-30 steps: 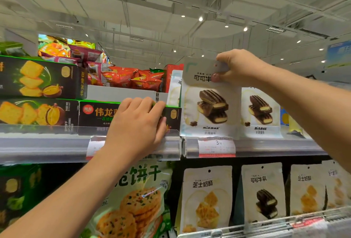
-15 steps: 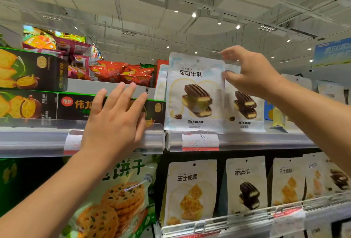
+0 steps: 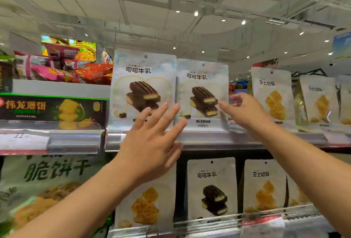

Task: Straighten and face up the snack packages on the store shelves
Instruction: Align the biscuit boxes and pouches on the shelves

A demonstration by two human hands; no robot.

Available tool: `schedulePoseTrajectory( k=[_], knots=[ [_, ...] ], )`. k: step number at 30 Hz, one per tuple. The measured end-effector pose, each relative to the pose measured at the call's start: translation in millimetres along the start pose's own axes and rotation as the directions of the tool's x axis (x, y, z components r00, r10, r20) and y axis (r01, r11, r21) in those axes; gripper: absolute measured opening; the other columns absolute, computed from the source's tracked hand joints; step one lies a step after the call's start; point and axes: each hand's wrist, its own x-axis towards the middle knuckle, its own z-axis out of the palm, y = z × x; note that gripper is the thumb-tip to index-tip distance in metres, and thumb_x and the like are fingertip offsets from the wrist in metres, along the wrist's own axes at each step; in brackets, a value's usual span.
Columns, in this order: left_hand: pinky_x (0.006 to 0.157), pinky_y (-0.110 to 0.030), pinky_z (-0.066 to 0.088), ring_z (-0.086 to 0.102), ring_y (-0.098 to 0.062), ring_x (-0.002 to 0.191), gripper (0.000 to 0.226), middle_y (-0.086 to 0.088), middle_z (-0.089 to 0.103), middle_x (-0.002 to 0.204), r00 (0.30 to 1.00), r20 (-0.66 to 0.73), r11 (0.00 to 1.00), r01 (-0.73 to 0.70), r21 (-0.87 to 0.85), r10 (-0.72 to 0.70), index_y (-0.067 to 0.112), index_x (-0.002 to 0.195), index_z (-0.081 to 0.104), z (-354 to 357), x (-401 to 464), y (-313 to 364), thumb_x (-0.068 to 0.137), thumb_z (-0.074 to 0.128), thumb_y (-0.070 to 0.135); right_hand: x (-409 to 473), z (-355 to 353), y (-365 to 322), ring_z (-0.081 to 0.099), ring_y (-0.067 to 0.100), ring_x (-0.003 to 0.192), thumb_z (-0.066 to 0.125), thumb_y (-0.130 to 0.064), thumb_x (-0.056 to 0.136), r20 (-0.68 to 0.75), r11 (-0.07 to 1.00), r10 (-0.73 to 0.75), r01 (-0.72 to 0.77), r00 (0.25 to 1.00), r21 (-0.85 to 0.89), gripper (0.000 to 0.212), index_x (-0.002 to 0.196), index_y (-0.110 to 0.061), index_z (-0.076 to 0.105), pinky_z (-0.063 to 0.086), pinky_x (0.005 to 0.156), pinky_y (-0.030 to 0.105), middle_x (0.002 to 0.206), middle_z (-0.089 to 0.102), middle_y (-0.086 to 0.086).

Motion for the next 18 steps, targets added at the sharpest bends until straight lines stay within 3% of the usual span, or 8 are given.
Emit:
schedulePoseTrajectory(
  k=[2,5,9,12,18],
  knots=[
    [0.109,-0.054,0.036,0.037,-0.033,0.141,0.062,-0.016,0.038,0.153,0.995,0.071,0.996,0.070,0.056,-0.074,0.011,0.139,0.053,7,7,13,0.092,0.037,0.049,7,1,4,0.066,0.020,0.074,0.068,-0.036,0.089,0.032,0.999,-0.031,0.030,0.999,0.034,0.026,0.101,-0.015,0.060,0.058,0.062,0.037,0.089,0.065,0.003],
    [0.114,-0.053,0.031,0.028,-0.032,0.145,0.070,-0.015,0.029,0.157,0.973,0.139,0.979,0.172,0.104,-0.186,0.008,0.146,0.042,15,7,23,0.095,0.025,0.053,16,-2,11,0.059,0.023,0.064,0.062,-0.025,0.094,0.056,0.997,-0.068,0.067,0.996,0.033,0.017,0.088,-0.009,0.060,0.050,0.053,0.035,0.080,0.066,0.012],
    [0.114,-0.053,0.030,0.023,-0.031,0.147,0.070,-0.014,0.024,0.159,0.964,0.147,0.968,0.200,0.150,-0.222,0.007,0.147,0.039,18,5,28,0.096,0.025,0.053,22,-9,16,0.052,0.020,0.059,0.055,-0.020,0.098,0.129,0.997,-0.081,0.080,0.988,0.019,0.015,0.087,-0.010,0.059,0.043,0.050,0.030,0.071,0.061,0.008],
    [0.115,-0.053,0.028,0.021,-0.032,0.147,0.071,-0.015,0.021,0.159,0.962,0.155,0.964,0.197,0.178,-0.225,0.006,0.148,0.036,19,4,31,0.096,0.026,0.053,25,-11,16,0.054,0.023,0.064,0.055,-0.020,0.098,0.167,0.995,-0.092,0.086,0.982,0.043,0.017,0.082,-0.012,0.055,0.048,0.057,0.036,0.074,0.060,0.010],
    [0.120,-0.043,0.007,0.015,-0.032,0.149,0.077,-0.018,0.019,0.160,0.955,0.143,0.960,0.238,0.148,-0.259,0.004,0.150,0.033,15,-4,24,0.095,0.026,0.057,21,-9,15,0.053,0.022,0.065,0.054,-0.021,0.099,0.189,0.994,-0.103,0.096,0.977,0.043,0.016,0.094,-0.006,0.059,0.047,0.056,0.034,0.080,0.063,0.014]
  ],
)
